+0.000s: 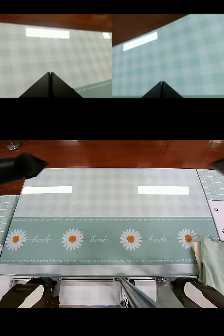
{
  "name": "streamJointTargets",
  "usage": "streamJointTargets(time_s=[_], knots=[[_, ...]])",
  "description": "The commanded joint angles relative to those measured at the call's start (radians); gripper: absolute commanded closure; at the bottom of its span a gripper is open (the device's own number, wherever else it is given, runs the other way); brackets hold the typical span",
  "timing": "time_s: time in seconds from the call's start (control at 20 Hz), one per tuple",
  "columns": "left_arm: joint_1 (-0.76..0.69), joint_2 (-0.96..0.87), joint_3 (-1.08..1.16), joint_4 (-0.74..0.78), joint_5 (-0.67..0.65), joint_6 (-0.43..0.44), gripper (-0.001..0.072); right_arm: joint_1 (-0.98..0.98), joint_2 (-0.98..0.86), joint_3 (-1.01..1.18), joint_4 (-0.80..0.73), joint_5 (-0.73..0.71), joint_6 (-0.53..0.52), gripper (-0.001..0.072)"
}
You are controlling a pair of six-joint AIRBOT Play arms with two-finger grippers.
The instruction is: Fold the shirts.
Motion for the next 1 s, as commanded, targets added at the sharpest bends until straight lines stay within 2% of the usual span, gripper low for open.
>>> streamJointTargets(time_s=[0.0,0.05,0.1,0.15,0.2,0.95], knots=[[-0.151,-0.075,0.022,0.221,-0.084,-0.111,0.0689,0.429,-0.132,-0.039,-0.425,-0.078,0.061,0.0692],[-0.18,-0.086,-0.04,0.332,-0.077,-0.158,0.0689,0.488,-0.17,-0.109,-0.566,-0.083,0.144,0.0693],[-0.186,-0.096,-0.095,0.415,-0.085,-0.194,0.0688,0.505,-0.204,-0.172,-0.642,-0.08,0.23,0.0693],[-0.176,-0.103,-0.151,0.457,-0.09,-0.235,0.0687,0.497,-0.233,-0.232,-0.681,-0.075,0.315,0.0693],[-0.16,-0.105,-0.194,0.46,-0.082,-0.239,0.0687,0.482,-0.254,-0.279,-0.698,-0.072,0.375,0.0693],[-0.119,-0.117,-0.235,0.459,-0.08,-0.239,0.0687,0.462,-0.271,-0.309,-0.693,-0.079,0.393,0.0692]])
